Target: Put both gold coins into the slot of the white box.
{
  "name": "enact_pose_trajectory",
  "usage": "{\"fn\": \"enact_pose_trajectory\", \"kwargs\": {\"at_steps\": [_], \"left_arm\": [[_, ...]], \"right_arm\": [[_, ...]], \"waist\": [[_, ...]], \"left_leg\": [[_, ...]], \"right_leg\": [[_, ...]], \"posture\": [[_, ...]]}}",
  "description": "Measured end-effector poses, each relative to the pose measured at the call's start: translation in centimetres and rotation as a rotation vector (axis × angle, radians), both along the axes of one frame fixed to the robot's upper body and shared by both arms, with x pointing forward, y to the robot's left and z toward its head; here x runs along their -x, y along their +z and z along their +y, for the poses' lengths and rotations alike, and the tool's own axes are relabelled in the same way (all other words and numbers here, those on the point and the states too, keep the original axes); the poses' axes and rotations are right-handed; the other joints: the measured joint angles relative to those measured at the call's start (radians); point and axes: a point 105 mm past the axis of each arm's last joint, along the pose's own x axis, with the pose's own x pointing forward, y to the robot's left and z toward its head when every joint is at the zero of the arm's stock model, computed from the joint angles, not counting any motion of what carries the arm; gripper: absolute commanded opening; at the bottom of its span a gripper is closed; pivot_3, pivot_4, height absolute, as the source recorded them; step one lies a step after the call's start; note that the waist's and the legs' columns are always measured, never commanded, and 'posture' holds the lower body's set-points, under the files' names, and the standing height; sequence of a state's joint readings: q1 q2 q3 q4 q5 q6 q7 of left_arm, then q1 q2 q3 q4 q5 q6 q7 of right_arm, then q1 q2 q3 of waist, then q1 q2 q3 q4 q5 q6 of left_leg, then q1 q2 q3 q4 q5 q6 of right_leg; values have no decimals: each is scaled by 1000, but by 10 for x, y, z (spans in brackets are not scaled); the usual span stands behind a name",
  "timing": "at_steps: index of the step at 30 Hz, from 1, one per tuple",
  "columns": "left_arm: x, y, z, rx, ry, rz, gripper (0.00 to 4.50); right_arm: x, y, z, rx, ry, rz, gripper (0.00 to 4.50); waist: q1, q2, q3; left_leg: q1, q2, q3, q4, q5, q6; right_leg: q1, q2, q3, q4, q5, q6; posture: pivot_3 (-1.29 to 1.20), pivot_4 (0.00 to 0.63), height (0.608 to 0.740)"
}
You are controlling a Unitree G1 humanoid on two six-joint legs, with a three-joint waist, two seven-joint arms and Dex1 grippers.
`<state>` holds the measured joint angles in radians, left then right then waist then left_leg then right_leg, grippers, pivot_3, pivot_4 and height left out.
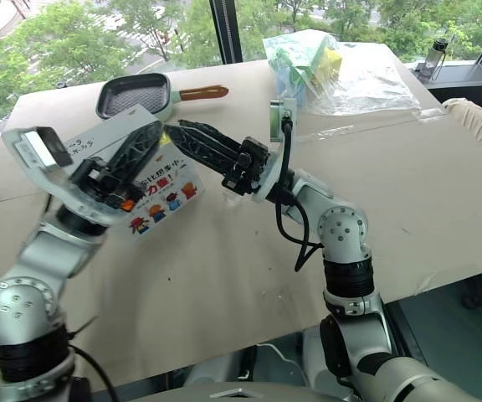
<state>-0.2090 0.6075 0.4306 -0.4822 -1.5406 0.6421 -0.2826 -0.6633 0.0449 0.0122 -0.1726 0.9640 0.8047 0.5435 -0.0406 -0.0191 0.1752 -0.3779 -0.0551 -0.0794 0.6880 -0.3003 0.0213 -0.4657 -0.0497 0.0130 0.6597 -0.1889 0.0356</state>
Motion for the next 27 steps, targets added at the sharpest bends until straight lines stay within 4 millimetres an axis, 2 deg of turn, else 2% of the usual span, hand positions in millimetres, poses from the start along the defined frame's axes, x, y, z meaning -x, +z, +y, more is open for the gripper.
{"fn": "enact_pose_trajectory", "kwargs": {"at_steps": [4, 6, 9, 11, 14, 18, 21, 27], "left_arm": [[-4, 6, 25, -294, 50, 16, 0], [-11, 11, 39, -465, 61, 19, 0], [-20, 26, 58, -599, 108, -2, 0], [-27, 34, 72, -681, 147, -13, 0], [-39, 26, 84, -814, 138, 0, 0], [-53, 11, 99, -970, 122, 42, 0], [-60, 0, 109, -1045, 105, 87, 0], [-66, 1, 111, -1093, 87, 64, 0]], "right_arm": [[-6, -22, -4, 172, -60, -113, 3711], [-14, -32, -6, 276, -127, -229, 3711], [-19, -36, -6, 369, -183, -367, 3711], [-24, -31, -6, 401, -231, -438, 3711], [-34, -26, -5, 471, -324, -523, 3711], [-40, -25, 0, 500, -360, -513, 3711], [-37, -20, 4, 495, -352, -518, 3711], [-28, -11, 6, 490, -333, -537, 3711]], "waist": [[-1, 1, 1], [-2, 0, 1], [-2, 0, 1], [-4, 1, 1], [-5, 1, 1], [-5, 1, 1], [-5, 0, 1], [-4, 0, 1]], "left_leg": [[0, -1, 1, -1, 0, 0], [0, -1, 1, -1, 0, 0], [0, -1, 1, -2, 0, 0], [0, -1, 2, -2, 0, 0], [0, -1, 2, -4, 0, 0], [-3, -1, 1, -4, 0, 0], [-4, -1, 1, -4, 0, 0], [-4, -1, 1, -3, 0, 0]], "right_leg": [[0, 0, 1, -2, 0, 0], [0, 1, 0, -2, 0, 0], [0, 1, 0, -3, 0, 0], [0, 1, 1, -3, 0, 0], [-1, 1, 1, -3, 0, 0], [-3, -1, 1, -4, 0, 0], [-4, -2, 1, -4, 0, 0], [-4, -4, 0, -3, 0, 0]], "posture": [[0, 150, 721], [0, 150, 721], [0, 150, 721], [0, 150, 721], [0, 150, 721], [0, 150, 721], [0, 150, 721], [0, 150, 721]]}}
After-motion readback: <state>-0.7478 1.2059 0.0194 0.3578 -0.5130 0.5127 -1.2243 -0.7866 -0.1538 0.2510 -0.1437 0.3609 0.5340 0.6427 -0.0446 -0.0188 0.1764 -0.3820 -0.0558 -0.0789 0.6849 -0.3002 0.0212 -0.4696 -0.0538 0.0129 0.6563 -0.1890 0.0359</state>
